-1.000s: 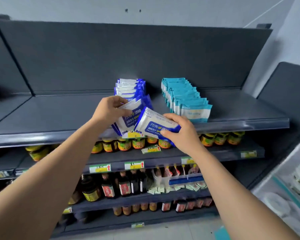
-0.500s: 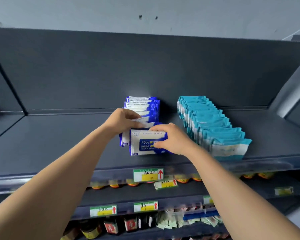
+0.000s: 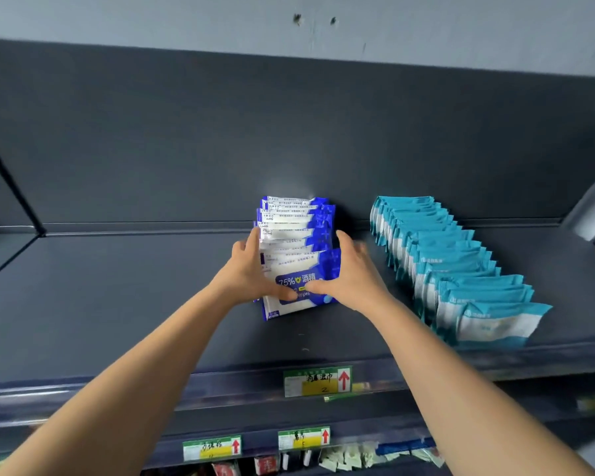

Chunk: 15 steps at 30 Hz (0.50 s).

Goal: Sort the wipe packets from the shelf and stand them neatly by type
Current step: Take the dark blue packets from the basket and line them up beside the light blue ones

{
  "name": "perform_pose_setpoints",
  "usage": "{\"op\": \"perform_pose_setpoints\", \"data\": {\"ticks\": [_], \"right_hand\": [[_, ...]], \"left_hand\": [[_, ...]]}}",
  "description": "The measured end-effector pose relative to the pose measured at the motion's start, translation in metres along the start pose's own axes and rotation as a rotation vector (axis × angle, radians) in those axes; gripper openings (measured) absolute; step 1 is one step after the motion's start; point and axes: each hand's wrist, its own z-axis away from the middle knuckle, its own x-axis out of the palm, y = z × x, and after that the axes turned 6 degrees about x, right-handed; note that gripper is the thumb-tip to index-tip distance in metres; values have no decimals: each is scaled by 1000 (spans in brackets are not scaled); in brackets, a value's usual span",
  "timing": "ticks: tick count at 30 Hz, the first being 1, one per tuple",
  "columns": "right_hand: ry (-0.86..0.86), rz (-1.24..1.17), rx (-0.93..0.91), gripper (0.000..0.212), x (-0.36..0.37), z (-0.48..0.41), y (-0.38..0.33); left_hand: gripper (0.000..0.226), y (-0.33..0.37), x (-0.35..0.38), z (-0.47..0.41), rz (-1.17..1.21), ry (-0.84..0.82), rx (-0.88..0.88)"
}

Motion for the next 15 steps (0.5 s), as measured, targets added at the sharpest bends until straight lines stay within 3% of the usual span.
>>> {"op": "perform_pose_setpoints", "data": {"ticks": [2, 4, 7, 11, 15], "right_hand": [[-87, -60, 40, 110, 0, 0, 5], [-73, -60, 43, 112, 3, 0, 10], [1, -38, 44, 116, 9, -2, 13], [25, 27, 16, 117, 8, -2, 16], [69, 193, -58, 105, 8, 12, 22]], "left_hand": [[118, 0, 4, 0, 45, 102, 39], [122, 1, 12, 1, 62, 191, 71], [124, 1, 19, 0, 79, 158, 55], [118, 5, 13, 1, -98, 71, 3], [107, 13, 17, 14, -354, 182, 67]]}}
